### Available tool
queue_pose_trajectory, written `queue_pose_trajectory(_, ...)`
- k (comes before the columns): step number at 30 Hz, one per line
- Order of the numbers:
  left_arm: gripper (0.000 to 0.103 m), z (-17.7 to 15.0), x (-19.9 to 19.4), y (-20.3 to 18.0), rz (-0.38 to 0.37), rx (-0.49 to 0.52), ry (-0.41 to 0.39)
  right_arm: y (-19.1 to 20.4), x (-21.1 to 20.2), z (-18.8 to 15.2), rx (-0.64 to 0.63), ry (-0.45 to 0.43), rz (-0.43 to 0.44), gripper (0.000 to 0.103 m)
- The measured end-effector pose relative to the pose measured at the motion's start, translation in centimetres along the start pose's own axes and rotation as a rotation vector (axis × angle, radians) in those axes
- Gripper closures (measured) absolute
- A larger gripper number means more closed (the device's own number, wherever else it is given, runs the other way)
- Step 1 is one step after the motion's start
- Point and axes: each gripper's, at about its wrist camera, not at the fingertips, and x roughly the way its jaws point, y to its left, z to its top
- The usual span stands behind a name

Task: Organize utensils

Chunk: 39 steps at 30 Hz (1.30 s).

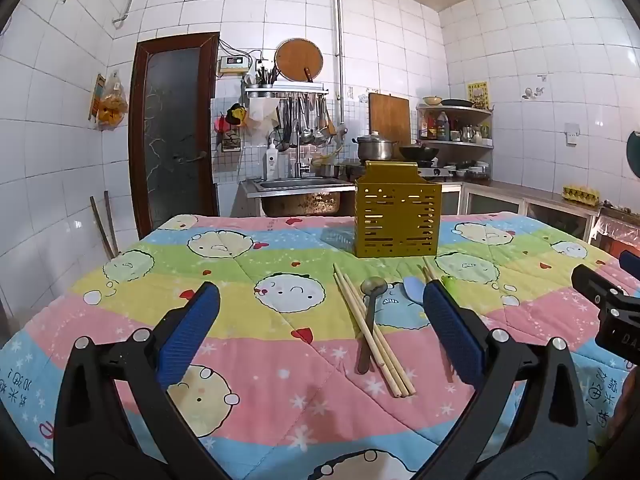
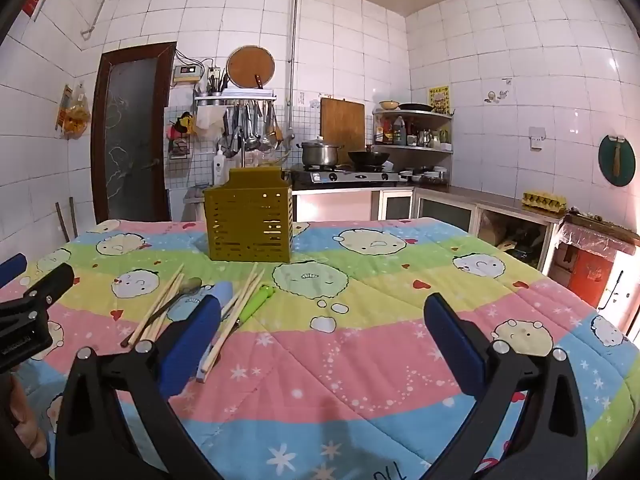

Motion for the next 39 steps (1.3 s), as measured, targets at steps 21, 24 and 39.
queue_pose_trajectory(21,0.005,-0.1,-0.4,0.7,0.002,-0.026,-0.013,-0.5,-0.7,-0.4,0.024,-0.022,-0.002,0.004)
queue_pose_trajectory(24,0.005,-0.1,-0.4,0.7,0.001,-0.026,-0.014,-0.3,-0.7,-0.4,0.023,-0.022,-0.005,0.004)
queue_pose_trajectory(39,0.005,-0.2,-0.3,0.7,0.001,-0.020,-0.010,-0.2,-1.0,-0.5,0.029,-0.026,-0.008,0.004)
